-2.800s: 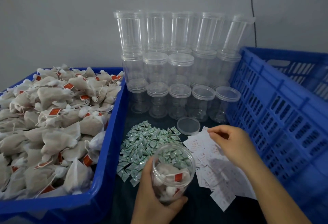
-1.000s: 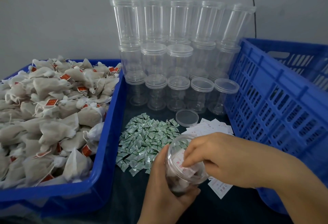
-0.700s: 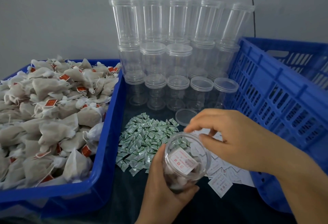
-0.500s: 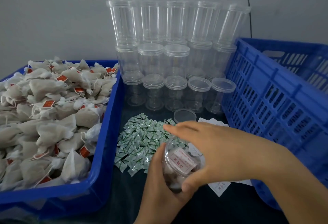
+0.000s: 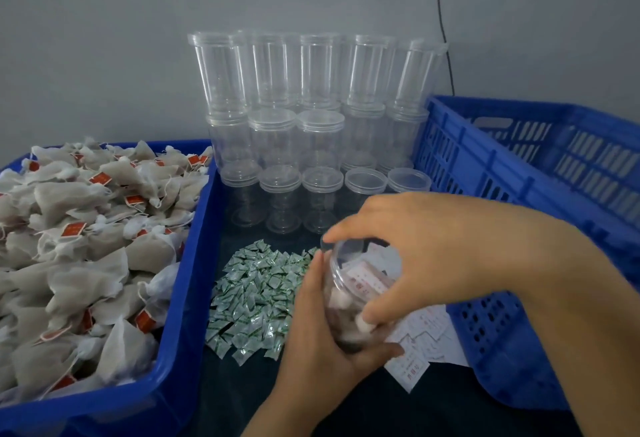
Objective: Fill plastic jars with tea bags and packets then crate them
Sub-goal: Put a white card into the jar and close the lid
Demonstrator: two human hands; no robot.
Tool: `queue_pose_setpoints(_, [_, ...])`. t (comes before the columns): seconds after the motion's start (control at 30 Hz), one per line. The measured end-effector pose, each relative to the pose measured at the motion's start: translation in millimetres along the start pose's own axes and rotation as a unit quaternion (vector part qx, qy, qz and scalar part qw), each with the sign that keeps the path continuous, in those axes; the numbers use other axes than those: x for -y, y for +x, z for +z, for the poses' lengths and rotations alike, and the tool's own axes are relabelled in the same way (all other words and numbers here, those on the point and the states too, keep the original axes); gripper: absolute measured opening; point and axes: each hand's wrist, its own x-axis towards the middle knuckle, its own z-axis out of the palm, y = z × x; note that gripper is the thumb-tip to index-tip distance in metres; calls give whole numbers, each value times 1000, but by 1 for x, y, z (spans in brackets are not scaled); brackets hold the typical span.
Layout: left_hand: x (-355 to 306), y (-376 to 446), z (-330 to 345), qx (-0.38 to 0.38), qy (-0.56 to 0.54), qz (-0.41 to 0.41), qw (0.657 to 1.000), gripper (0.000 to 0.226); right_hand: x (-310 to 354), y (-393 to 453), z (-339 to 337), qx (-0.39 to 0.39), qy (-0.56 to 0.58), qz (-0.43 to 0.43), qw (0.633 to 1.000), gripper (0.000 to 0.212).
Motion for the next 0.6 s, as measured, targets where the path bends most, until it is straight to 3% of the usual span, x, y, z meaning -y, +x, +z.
queue_pose_setpoints(0.13, [-12, 32, 14, 18, 38, 38, 998, 114, -21, -31, -37, -69, 39, 75, 994, 87])
queue_pose_setpoints(0.3, [-19, 54, 44, 60, 78, 59, 993, 88, -45, -83, -87, -228, 53, 166, 958, 88])
queue_pose_setpoints(0.47, [-20, 57, 69, 104, 122, 88, 983, 49, -95, -123, -120, -389, 166, 235, 875, 55])
queue_pose_setpoints(0.53, [-22, 58, 74, 122, 133, 89, 980, 39, -124, -132, -128, -398, 141, 304, 854, 45])
queue_pose_setpoints(0.6, [-26, 62, 80, 128, 132, 88, 979, 35, -147, -131, -131, -336, 92, 377, 858, 48])
